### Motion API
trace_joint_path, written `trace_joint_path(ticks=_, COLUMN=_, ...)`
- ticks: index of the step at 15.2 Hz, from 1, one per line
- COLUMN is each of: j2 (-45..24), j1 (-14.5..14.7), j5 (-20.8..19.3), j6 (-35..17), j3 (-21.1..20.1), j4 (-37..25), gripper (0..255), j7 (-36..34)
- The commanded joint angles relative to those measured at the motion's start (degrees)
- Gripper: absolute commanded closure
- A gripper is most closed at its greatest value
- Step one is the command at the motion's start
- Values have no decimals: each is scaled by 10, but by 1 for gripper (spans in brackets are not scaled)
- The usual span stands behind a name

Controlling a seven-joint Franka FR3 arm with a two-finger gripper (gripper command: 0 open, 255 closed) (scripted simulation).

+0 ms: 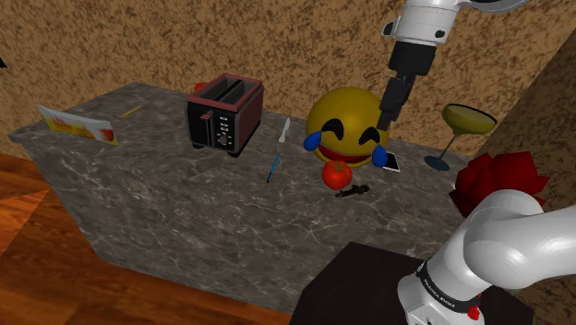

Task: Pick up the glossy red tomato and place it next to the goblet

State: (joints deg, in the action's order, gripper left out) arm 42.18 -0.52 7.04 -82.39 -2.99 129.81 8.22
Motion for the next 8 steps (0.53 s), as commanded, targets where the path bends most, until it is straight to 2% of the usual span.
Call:
trace_joint_path(ticks=1, j2=0, j1=0, j5=0, j6=0, j3=0, j4=0, gripper=0, j7=0)
trace_joint_path(ticks=8, j2=81, j1=11, j5=-86, j6=-200, j3=-149, j4=187, gripper=0, j7=-77)
